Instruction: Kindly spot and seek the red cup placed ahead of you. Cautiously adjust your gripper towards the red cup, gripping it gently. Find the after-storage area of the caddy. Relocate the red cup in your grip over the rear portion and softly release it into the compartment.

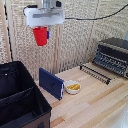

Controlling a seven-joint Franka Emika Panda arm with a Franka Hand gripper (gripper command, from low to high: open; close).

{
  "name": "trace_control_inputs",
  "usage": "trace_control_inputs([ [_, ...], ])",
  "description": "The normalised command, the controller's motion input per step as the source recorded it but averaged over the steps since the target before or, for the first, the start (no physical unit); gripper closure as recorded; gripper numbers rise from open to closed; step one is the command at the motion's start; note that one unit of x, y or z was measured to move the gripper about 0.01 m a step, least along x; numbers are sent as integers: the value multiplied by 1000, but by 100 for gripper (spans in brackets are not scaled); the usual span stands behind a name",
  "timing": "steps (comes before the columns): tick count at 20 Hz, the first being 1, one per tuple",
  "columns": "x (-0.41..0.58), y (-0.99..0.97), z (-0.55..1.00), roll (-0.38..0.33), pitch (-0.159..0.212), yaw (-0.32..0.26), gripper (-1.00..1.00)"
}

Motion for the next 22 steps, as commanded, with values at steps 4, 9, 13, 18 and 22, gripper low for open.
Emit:
trace_control_inputs([
  [4,51,944,348,-1,84,0,100],
  [9,108,939,253,-9,98,0,100],
  [13,220,894,20,-66,53,0,100],
  [18,349,787,-78,-108,14,-5,100],
  [22,374,575,-189,-138,-6,-22,100],
])
